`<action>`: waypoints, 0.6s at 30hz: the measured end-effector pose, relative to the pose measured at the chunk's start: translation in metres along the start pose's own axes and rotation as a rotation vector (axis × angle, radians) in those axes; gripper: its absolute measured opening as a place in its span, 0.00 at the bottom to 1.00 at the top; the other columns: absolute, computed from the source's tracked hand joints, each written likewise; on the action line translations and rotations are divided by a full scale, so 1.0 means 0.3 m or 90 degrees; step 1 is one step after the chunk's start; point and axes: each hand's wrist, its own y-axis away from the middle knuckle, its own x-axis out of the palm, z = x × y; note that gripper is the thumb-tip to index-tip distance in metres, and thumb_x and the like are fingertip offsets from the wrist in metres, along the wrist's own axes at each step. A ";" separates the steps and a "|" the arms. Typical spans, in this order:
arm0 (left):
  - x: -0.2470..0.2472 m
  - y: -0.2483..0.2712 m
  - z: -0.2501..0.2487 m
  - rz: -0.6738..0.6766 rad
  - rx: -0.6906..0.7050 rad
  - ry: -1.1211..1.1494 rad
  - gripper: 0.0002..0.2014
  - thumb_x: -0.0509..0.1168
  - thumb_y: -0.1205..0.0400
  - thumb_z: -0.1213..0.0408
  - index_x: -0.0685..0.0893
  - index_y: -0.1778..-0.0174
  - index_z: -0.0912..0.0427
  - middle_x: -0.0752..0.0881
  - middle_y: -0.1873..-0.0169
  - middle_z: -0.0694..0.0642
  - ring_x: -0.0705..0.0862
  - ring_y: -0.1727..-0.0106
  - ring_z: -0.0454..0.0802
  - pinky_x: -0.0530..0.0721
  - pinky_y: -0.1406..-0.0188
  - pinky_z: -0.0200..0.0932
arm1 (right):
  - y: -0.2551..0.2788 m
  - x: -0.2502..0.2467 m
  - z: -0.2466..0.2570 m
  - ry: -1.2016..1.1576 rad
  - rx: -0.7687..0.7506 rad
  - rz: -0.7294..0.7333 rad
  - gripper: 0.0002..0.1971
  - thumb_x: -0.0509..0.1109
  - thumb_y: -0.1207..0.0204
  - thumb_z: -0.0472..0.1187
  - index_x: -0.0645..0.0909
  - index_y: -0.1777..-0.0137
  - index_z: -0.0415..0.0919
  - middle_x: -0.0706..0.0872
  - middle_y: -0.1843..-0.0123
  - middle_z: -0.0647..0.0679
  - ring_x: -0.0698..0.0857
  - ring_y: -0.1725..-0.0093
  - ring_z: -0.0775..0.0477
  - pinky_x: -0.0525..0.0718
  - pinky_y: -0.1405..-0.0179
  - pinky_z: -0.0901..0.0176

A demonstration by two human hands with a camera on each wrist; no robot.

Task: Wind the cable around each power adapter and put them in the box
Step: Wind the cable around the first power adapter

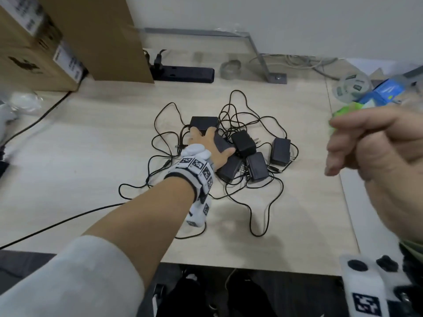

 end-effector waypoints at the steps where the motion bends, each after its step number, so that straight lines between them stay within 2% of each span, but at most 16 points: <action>1: -0.004 -0.007 -0.012 -0.006 -0.012 0.007 0.42 0.62 0.31 0.27 0.61 0.22 0.41 0.63 0.31 0.59 0.74 0.34 0.63 0.82 0.42 0.58 | -0.020 0.036 0.041 -0.013 0.007 0.041 0.11 0.67 0.22 0.57 0.85 0.49 0.52 0.86 0.63 0.55 0.82 0.69 0.47 0.81 0.66 0.60; 3: -0.004 -0.013 -0.035 -0.004 -0.026 0.017 0.41 0.64 0.31 0.28 0.63 0.25 0.43 0.63 0.31 0.60 0.76 0.39 0.63 0.82 0.48 0.55 | -0.005 0.041 0.033 -0.020 0.032 0.077 0.15 0.71 0.27 0.62 0.86 0.49 0.53 0.86 0.63 0.53 0.82 0.69 0.47 0.82 0.67 0.61; 5: -0.006 -0.006 -0.066 -0.006 -0.040 0.031 0.35 0.66 0.30 0.34 0.66 0.32 0.48 0.64 0.35 0.60 0.76 0.47 0.60 0.79 0.57 0.51 | -0.024 0.047 -0.001 -0.036 0.063 0.069 0.16 0.72 0.30 0.62 0.87 0.51 0.52 0.86 0.64 0.52 0.82 0.70 0.48 0.83 0.68 0.61; 7: -0.021 0.005 -0.082 -0.009 -0.062 0.052 0.31 0.67 0.32 0.39 0.67 0.37 0.49 0.64 0.39 0.57 0.75 0.51 0.58 0.76 0.61 0.50 | -0.048 0.061 -0.028 -0.020 0.068 0.058 0.18 0.73 0.32 0.63 0.88 0.52 0.52 0.86 0.65 0.51 0.82 0.71 0.50 0.83 0.68 0.63; 11: -0.060 0.036 -0.045 -0.011 -0.081 0.139 0.30 0.68 0.37 0.40 0.67 0.40 0.39 0.65 0.42 0.50 0.78 0.54 0.52 0.79 0.58 0.47 | -0.068 0.092 -0.058 -0.021 0.060 0.102 0.20 0.73 0.32 0.62 0.86 0.50 0.48 0.86 0.66 0.54 0.82 0.71 0.53 0.83 0.69 0.64; 13: -0.094 0.059 0.005 -0.040 -0.067 0.284 0.30 0.68 0.43 0.43 0.71 0.44 0.35 0.75 0.42 0.49 0.83 0.53 0.51 0.86 0.52 0.49 | -0.076 0.109 -0.064 -0.026 0.071 0.118 0.21 0.74 0.33 0.62 0.86 0.50 0.47 0.86 0.67 0.54 0.82 0.71 0.53 0.83 0.69 0.63; 14: -0.120 0.078 0.030 -0.048 -0.055 0.375 0.29 0.69 0.43 0.48 0.74 0.44 0.37 0.81 0.45 0.51 0.85 0.53 0.51 0.88 0.51 0.50 | -0.080 0.117 -0.070 -0.024 0.085 0.120 0.20 0.75 0.34 0.62 0.86 0.50 0.48 0.86 0.67 0.54 0.82 0.70 0.53 0.84 0.69 0.61; 16: -0.194 0.128 0.077 -0.023 -0.060 0.540 0.26 0.72 0.35 0.61 0.78 0.40 0.44 0.87 0.52 0.56 0.87 0.57 0.52 0.90 0.58 0.48 | -0.089 0.143 -0.073 -0.012 0.100 0.124 0.14 0.77 0.33 0.56 0.86 0.52 0.51 0.85 0.67 0.54 0.82 0.68 0.52 0.86 0.66 0.54; 18: -0.285 0.184 0.114 0.043 -0.059 0.667 0.22 0.68 0.24 0.72 0.79 0.34 0.52 0.86 0.56 0.59 0.85 0.62 0.52 0.88 0.66 0.44 | -0.106 0.175 -0.075 0.006 0.100 0.130 0.09 0.74 0.32 0.49 0.85 0.51 0.53 0.84 0.65 0.55 0.81 0.65 0.48 0.84 0.62 0.45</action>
